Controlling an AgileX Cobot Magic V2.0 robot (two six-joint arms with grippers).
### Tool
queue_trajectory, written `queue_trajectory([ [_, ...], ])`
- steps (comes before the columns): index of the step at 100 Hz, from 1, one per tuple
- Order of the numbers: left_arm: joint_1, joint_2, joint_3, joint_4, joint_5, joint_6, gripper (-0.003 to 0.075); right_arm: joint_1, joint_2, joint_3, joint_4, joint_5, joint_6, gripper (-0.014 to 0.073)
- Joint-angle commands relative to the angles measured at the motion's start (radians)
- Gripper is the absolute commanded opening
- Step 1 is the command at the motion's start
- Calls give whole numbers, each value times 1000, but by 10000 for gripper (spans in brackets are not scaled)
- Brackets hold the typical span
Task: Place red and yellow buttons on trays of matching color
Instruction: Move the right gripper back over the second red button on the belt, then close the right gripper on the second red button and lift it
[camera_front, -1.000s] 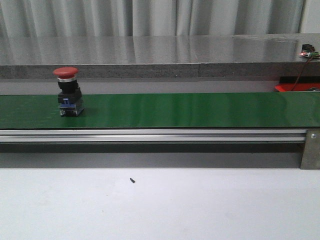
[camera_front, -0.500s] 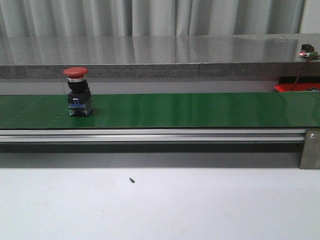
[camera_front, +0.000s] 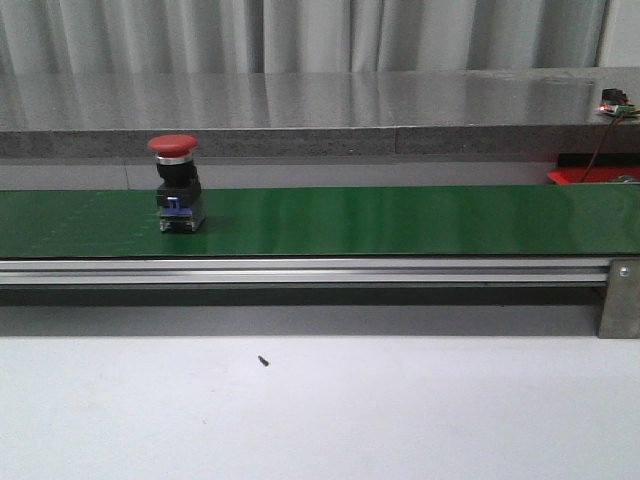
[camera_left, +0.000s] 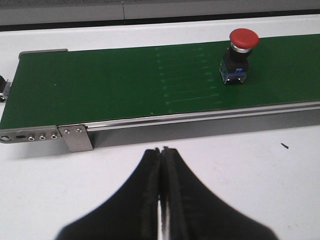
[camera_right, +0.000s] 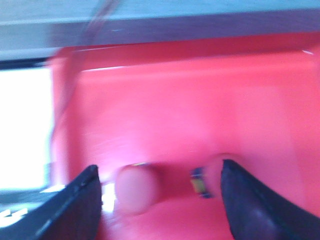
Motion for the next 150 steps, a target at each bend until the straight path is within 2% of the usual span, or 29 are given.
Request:
queue_trajectory([
  [1, -9, 6, -25, -19, -73, -2, -20, 53, -90, -11, 1, -6, -20, 507],
  [48, -9, 6, -25, -19, -73, -2, -20, 413, -162, -8, 1, 184, -69, 507],
  [79, -9, 6, -25, -19, -73, -2, -20, 603, -162, -8, 24, 207, -72, 507],
  [121, -9, 6, -25, -19, -73, -2, -20, 769, -132, -12, 131, 127, -92, 507],
  [150, -9, 6, -25, -19, -73, -2, -20, 816, -61, -15, 201, 29, -92, 507],
])
